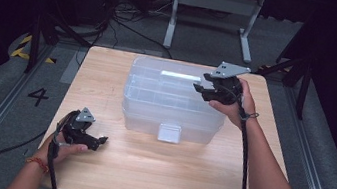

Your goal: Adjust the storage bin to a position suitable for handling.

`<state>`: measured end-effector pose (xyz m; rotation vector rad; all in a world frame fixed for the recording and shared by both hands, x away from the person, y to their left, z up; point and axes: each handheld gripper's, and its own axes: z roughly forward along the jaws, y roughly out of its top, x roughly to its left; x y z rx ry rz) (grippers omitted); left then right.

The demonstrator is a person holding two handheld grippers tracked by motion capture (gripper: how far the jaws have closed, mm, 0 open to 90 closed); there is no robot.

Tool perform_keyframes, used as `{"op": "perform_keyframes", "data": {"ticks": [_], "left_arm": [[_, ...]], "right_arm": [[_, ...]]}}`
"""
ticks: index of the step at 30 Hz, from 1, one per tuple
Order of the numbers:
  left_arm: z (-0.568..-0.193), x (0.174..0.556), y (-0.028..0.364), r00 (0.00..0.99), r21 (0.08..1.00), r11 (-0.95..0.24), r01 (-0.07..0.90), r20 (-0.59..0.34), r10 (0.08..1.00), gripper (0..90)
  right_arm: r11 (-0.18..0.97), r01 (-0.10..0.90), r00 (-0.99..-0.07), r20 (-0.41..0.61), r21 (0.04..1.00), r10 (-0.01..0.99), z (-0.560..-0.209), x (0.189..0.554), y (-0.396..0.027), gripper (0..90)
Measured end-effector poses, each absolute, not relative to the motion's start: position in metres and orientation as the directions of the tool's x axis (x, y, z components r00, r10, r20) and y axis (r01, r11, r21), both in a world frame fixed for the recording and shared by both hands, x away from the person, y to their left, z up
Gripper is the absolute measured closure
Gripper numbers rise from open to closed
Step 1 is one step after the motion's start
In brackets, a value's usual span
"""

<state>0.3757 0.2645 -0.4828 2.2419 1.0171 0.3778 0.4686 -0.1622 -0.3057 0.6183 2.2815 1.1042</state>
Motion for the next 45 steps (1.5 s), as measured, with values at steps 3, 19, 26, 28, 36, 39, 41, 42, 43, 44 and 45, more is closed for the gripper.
{"op": "perform_keyframes", "data": {"ticks": [3, 19, 26, 28, 36, 39, 41, 42, 43, 44, 45], "left_arm": [[-0.483, 0.376, 0.264, 0.659, 0.656, -0.495, 0.569, -0.004, 0.752, 0.4], [-0.482, 0.375, 0.264, 0.656, 0.655, -0.495, 0.571, -0.001, 0.755, 0.8], [-0.478, 0.373, 0.263, 0.647, 0.66, -0.482, 0.577, -0.009, 0.762, 14.5], [-0.477, 0.373, 0.262, 0.645, 0.658, -0.48, 0.581, -0.012, 0.764, 18.6], [-0.447, 0.368, 0.248, 0.668, 0.746, -0.451, 0.489, 0.012, 0.744, 24.2], [-0.435, 0.368, 0.243, 0.679, 0.764, -0.456, 0.457, 0.031, 0.733, 26.7], [-0.428, 0.367, 0.239, 0.684, 0.771, -0.465, 0.436, 0.052, 0.728, 28.8], [-0.426, 0.367, 0.237, 0.682, 0.774, -0.467, 0.428, 0.063, 0.729, 29.7], [-0.424, 0.367, 0.236, 0.682, 0.773, -0.472, 0.425, 0.07, 0.728, 30.9], [-0.421, 0.368, 0.234, 0.684, 0.771, -0.477, 0.421, 0.076, 0.726, 31.9], [-0.42, 0.369, 0.233, 0.676, 0.775, -0.473, 0.42, 0.081, 0.733, 32.8]], "right_arm": [[0.573, 0.166, -0.761, -0.265, 0.803, 0.592, -0.305, 0.47, -0.16, 55.5], [0.622, 0.17, -0.758, -0.302, 0.764, 0.578, -0.305, 0.471, -0.144, 72.6], [0.628, 0.178, -0.761, -0.299, 0.757, 0.576, -0.303, 0.471, -0.143, 72.8], [0.63, 0.18, -0.763, -0.297, 0.755, 0.574, -0.303, 0.471, -0.143, 72.8], [0.631, 0.19, -0.765, -0.289, 0.752, 0.575, -0.299, 0.474, -0.143, 72.7], [0.628, 0.197, -0.764, -0.283, 0.753, 0.579, -0.296, 0.476, -0.142, 72.6], [0.626, 0.203, -0.764, -0.278, 0.753, 0.582, -0.295, 0.477, -0.142, 72.6], [0.626, 0.203, -0.764, -0.278, 0.753, 0.582, -0.294, 0.477, -0.142, 72.6], [0.626, 0.204, -0.765, -0.276, 0.752, 0.581, -0.294, 0.478, -0.142, 72.6], [0.627, 0.206, -0.766, -0.276, 0.751, 0.581, -0.294, 0.478, -0.142, 72.5], [0.627, 0.216, -0.763, -0.271, 0.749, 0.587, -0.293, 0.479, -0.142, 72.4]]}}
